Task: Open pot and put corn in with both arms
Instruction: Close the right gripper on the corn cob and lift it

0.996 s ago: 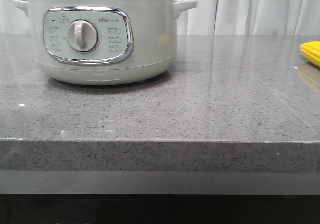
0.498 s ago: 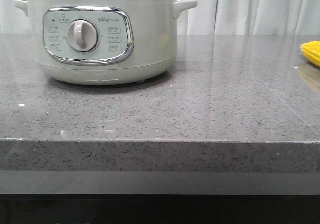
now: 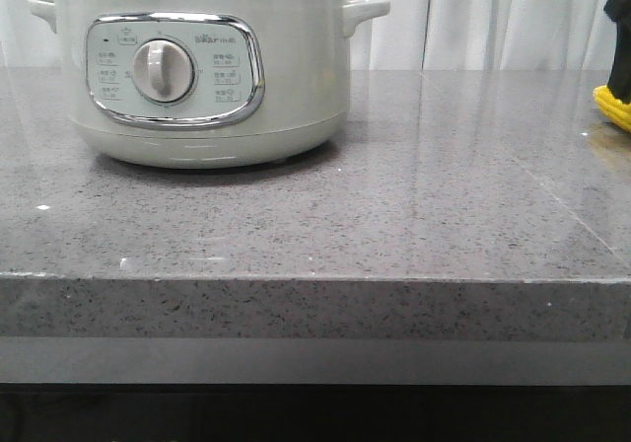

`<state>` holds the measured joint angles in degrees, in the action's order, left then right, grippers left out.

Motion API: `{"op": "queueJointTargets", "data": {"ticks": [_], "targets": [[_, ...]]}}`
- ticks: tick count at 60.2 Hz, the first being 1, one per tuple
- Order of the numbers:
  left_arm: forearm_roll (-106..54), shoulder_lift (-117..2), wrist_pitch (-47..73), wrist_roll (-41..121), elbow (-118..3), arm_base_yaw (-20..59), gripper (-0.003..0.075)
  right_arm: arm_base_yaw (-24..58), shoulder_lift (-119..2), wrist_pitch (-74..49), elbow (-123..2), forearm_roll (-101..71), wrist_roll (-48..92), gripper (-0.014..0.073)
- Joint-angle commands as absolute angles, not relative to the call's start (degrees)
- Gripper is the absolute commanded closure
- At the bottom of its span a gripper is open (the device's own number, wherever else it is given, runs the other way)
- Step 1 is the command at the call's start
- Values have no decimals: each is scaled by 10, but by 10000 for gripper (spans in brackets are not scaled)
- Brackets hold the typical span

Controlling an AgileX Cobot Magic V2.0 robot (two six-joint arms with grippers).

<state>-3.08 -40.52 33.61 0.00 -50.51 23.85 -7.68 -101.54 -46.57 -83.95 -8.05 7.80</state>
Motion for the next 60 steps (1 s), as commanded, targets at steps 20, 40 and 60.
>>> {"op": "queueJointTargets", "data": {"ticks": [20, 40, 60], "targets": [[-37, -402, 253, -6, -526, 237, 533, -77, -1023, -420, -859, -74, 89, 4], [-37, -402, 253, -6, -526, 237, 534, -77, -1025, -438, -859, -63, 89, 262], [-37, -402, 253, -6, -526, 237, 534, -60, -971, -452, -887, -64, 89, 263]]}}
